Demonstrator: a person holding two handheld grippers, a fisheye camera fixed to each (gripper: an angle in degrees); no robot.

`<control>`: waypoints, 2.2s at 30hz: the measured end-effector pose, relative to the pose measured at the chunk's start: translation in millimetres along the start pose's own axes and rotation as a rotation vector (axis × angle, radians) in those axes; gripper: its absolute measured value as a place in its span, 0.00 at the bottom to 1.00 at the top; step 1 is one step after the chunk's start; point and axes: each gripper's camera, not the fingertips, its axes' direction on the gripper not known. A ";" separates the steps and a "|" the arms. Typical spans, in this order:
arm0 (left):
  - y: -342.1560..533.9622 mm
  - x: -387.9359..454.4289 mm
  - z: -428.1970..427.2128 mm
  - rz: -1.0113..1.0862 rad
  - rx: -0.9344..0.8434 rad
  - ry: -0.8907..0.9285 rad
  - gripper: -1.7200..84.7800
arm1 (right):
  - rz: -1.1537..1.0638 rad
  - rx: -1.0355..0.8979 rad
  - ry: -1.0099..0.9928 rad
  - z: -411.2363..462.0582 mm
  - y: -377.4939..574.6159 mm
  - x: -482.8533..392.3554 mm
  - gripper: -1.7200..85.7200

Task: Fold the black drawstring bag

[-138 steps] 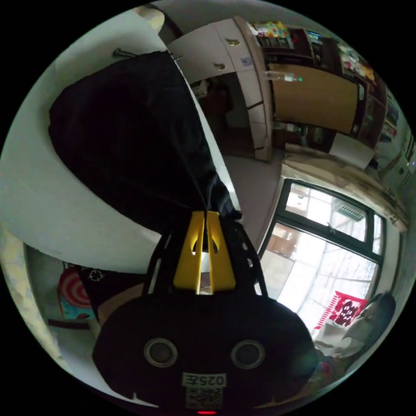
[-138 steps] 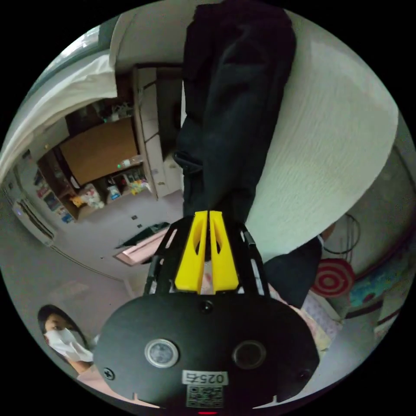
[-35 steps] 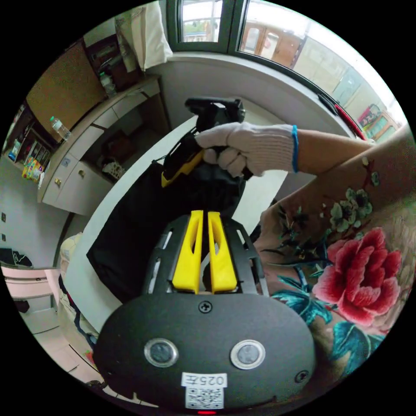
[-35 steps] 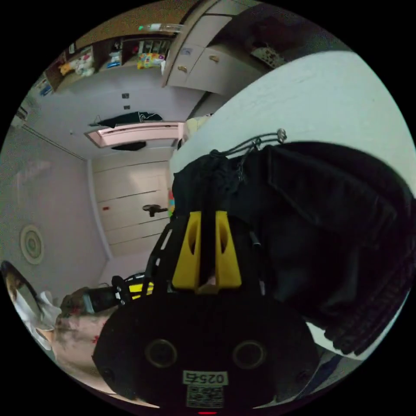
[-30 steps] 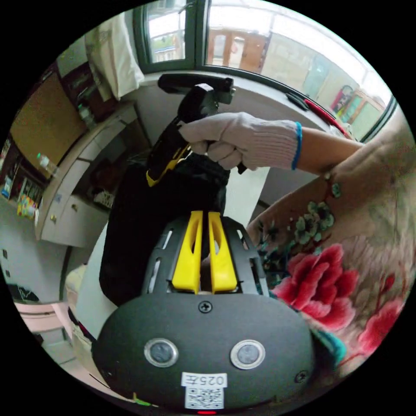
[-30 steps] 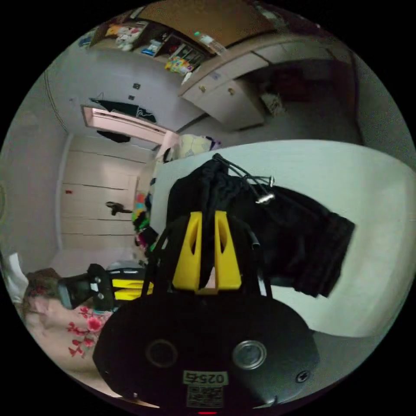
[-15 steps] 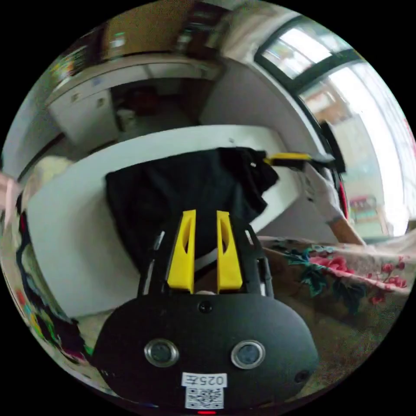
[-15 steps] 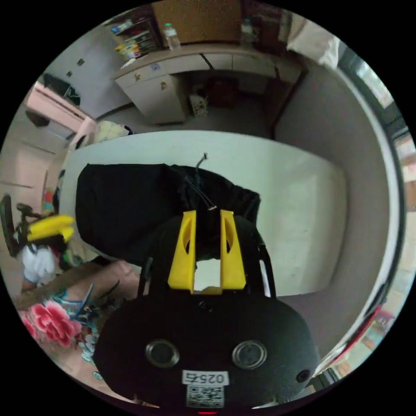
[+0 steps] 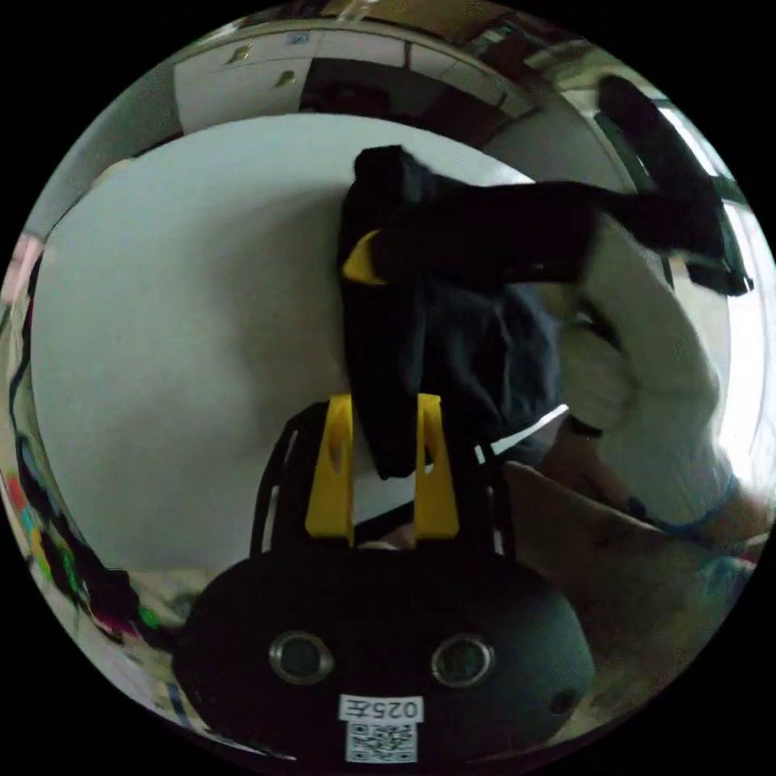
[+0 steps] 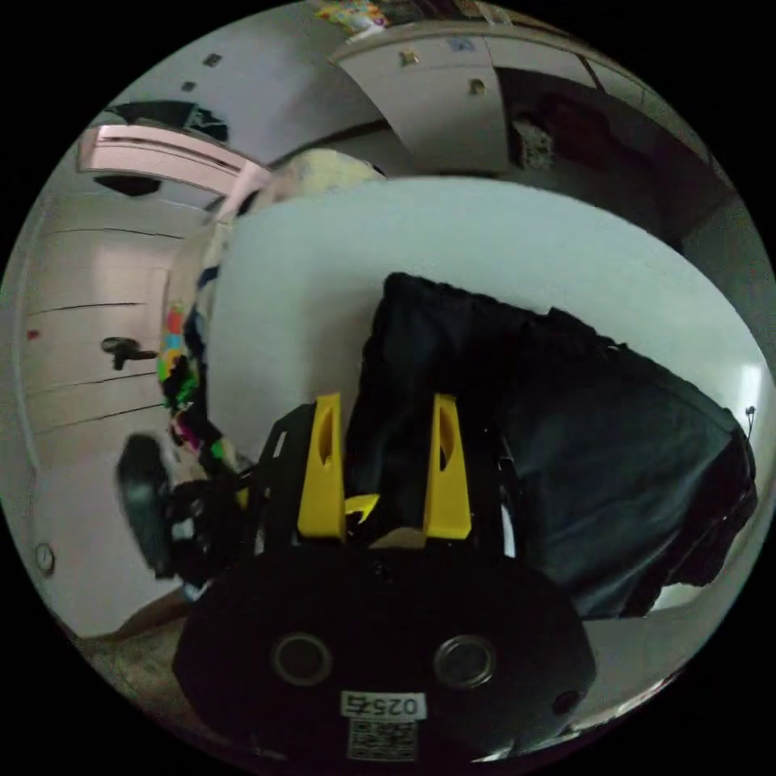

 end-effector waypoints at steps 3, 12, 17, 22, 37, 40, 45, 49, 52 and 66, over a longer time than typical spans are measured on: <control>6.2 11.4 1.4 0.084 0.024 -0.139 0.12 | 0.042 0.071 0.204 17.4 3.2 -35.5 0.16; 12.8 -21.0 -11.2 0.074 0.050 -0.112 0.10 | 0.023 0.118 0.438 45.6 13.1 -95.7 0.17; 3.8 -45.7 -19.6 0.084 -0.003 -0.048 0.06 | -0.027 0.070 0.384 30.9 16.4 -101.5 0.08; 21.0 -88.6 -58.1 0.019 0.045 0.139 0.04 | 0.020 0.039 0.164 -2.8 17.1 -105.2 0.02; 62.0 -24.7 -201.4 0.305 0.368 0.427 0.05 | -0.165 0.319 -0.480 -261.5 121.7 -69.0 0.02; 10.6 44.8 -155.1 0.384 0.360 0.442 0.05 | -0.115 0.355 -0.169 -310.8 151.0 -4.0 0.02; -65.4 150.6 -10.2 0.373 0.142 0.254 0.06 | 0.010 0.209 0.024 -272.6 151.5 114.2 0.02; -92.7 191.6 85.7 0.325 0.025 0.096 0.06 | 0.018 0.150 0.051 -227.0 150.9 155.1 0.02; -104.8 203.9 94.8 0.285 -0.035 0.079 0.06 | -0.027 0.210 0.049 -241.1 164.6 157.4 0.02; -2.5 185.4 -60.9 0.269 0.444 -0.088 0.06 | -0.242 0.495 -0.209 -405.9 241.2 99.4 0.10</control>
